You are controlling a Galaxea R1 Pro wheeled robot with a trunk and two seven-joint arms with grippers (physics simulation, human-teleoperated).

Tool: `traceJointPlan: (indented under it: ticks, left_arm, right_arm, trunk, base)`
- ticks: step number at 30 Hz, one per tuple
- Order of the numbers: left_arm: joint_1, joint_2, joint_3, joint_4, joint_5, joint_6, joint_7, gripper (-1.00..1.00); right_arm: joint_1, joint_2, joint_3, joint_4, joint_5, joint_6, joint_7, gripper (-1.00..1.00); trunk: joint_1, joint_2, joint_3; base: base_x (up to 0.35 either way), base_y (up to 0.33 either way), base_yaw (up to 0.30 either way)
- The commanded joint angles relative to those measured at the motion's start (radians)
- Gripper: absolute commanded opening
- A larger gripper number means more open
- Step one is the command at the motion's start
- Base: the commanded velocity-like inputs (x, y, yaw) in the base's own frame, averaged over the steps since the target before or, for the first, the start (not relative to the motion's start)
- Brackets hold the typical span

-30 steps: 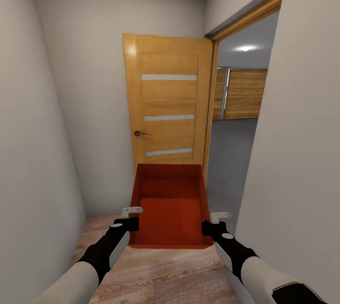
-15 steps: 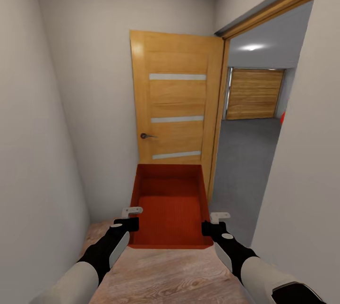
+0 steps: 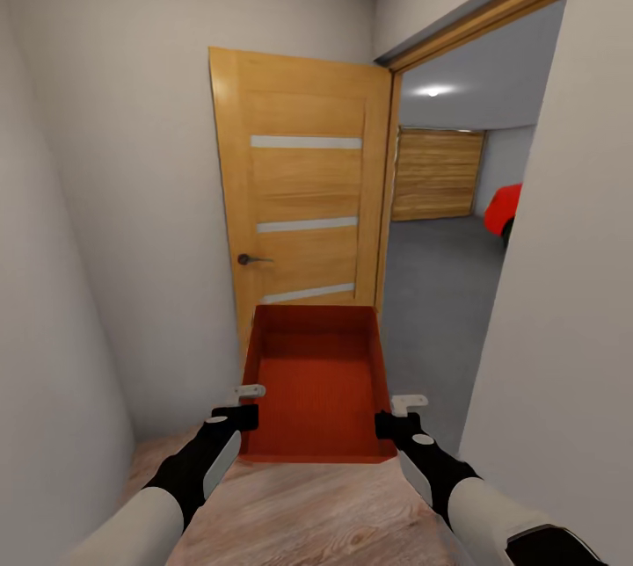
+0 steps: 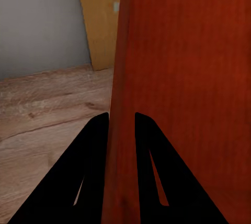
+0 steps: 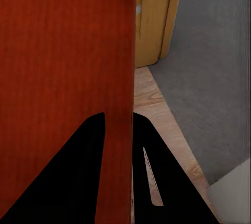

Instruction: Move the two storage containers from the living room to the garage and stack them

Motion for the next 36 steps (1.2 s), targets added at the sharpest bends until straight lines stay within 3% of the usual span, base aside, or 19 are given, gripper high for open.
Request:
traceJointPlan:
  ticks: [1,24,36]
  left_arm:
    - [-0.001,0.002,0.082,-0.006,0.044,0.002,0.010,-1.00]
    - [-0.001,0.003,0.082,-0.006,0.044,0.002,0.011,-1.00]
    - [-0.001,0.003,0.082,-0.002,0.044,0.002,0.008,-1.00]
  right_arm:
    - [0.000,-0.001,-0.012,0.001,-0.016,-0.003,0.000,-1.00]
    - [0.000,-0.001,-0.011,0.001,-0.015,-0.003,0.001,-1.00]
    - [0.000,0.000,-0.011,0.001,-0.016,-0.002,0.002,-1.00]
  trunk:
    - [0.000,-0.001,0.000]
    - [0.000,-0.001,0.000]
    - [0.000,-0.001,0.000]
  base:
    - [0.010,0.008,-0.286]
    - [0.002,0.001,-0.284]
    - [0.180,0.171,-0.038]
